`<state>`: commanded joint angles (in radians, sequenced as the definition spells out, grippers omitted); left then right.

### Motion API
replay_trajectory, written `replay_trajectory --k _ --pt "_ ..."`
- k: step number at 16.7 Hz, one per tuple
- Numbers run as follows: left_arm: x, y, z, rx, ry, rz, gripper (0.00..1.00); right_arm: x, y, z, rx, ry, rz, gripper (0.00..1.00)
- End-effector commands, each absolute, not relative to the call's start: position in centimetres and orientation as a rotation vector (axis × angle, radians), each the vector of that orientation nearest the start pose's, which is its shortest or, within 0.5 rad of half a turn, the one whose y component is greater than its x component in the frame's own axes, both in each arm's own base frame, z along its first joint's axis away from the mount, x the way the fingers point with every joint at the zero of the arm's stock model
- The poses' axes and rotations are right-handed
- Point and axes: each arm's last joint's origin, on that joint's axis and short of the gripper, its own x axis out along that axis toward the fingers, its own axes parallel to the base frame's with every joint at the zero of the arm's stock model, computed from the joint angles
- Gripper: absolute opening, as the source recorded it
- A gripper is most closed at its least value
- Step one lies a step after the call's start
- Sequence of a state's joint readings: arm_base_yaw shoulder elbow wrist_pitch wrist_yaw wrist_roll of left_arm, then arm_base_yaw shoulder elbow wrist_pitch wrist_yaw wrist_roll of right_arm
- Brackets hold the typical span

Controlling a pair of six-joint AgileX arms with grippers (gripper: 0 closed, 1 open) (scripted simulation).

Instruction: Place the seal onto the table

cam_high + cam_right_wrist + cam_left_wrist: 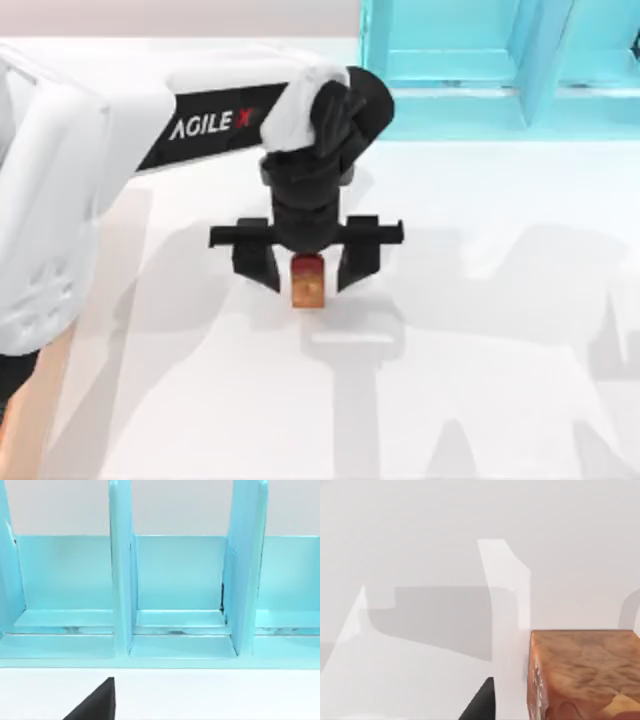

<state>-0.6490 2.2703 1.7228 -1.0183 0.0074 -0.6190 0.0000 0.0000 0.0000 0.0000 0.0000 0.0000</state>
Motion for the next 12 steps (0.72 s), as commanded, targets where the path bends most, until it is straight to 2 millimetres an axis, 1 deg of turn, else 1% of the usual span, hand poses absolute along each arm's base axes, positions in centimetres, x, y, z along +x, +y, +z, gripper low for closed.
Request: replay_trajectory --k 1,2,12 --pt "35.06 -26.04 12.65 0.011 1.569 -0.02 0.98 10.57 -0.12 16.0 0.0 0.0 0.0 1.0" --pt "35.06 -26.04 12.65 0.011 1.569 -0.02 1.0 10.57 -0.12 16.0 0.0 0.0 0.0 1.0" --pt "35.16 -26.11 12.84 0.01 1.573 -0.018 1.0 10.57 -0.12 16.0 0.0 0.0 0.0 1.0"
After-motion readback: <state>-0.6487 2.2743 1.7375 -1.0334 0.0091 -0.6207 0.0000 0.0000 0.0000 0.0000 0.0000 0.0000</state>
